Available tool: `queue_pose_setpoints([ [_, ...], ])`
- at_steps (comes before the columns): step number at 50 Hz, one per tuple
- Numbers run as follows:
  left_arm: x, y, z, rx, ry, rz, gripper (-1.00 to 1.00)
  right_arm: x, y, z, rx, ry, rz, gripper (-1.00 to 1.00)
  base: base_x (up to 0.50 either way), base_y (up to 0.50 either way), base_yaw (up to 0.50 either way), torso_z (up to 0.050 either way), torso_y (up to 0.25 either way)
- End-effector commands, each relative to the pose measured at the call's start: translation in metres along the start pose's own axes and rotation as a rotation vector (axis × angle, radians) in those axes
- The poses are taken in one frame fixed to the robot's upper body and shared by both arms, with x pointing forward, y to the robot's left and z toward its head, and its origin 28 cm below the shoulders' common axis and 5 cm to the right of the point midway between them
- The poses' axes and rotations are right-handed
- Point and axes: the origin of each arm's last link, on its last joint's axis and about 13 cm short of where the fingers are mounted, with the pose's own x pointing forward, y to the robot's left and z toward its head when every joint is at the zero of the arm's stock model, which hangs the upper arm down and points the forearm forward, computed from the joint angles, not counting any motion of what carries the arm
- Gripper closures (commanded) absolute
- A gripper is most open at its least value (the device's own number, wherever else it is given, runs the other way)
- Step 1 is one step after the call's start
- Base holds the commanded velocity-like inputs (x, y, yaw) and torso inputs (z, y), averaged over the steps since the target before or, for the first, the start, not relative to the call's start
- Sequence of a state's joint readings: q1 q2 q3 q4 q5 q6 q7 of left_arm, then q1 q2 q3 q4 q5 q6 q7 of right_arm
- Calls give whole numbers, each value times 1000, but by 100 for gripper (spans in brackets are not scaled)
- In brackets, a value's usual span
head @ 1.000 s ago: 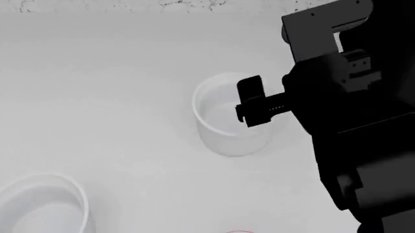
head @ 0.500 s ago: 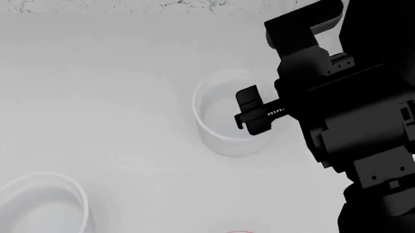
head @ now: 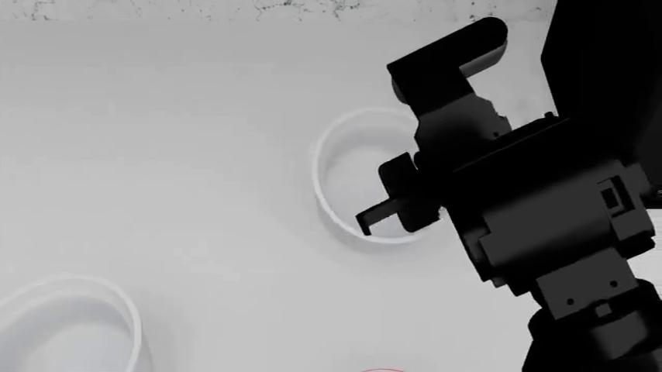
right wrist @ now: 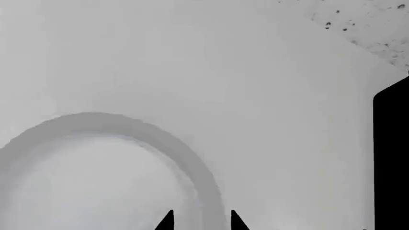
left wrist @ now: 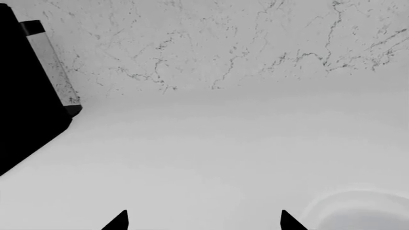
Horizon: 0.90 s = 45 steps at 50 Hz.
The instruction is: Stack the bowls from largest to smallest.
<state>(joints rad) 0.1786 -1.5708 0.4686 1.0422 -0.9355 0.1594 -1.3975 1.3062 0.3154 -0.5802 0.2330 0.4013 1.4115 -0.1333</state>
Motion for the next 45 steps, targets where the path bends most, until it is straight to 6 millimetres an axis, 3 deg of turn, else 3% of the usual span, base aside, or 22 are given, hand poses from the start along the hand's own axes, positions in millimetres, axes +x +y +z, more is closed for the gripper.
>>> queue_pose_setpoints([
  [1,-4,-1,-2,-16,-9,-11,-100,13,23,-21,1,65,175,100,-11,0,0,0,0],
  [11,-6,-1,-4,-14,-7,-10,-100,5,17,-6,102,39,197,100,0,1,1,0,-3],
  [24,-3,-1,-1,-13,-11,-7,-100,-28,2,26,275,-50,271,100,-1,1,1,0,-2],
  [34,-1,-1,1,-13,-16,2,-100,-89,10,43,296,-152,403,100,0,0,0,0,0],
  [41,-9,0,-6,-9,-22,23,-100,-134,28,40,257,-167,510,100,0,0,0,0,0],
  [45,-16,0,-11,-10,-55,57,-100,-153,41,49,236,-171,570,100,0,0,0,0,0],
])
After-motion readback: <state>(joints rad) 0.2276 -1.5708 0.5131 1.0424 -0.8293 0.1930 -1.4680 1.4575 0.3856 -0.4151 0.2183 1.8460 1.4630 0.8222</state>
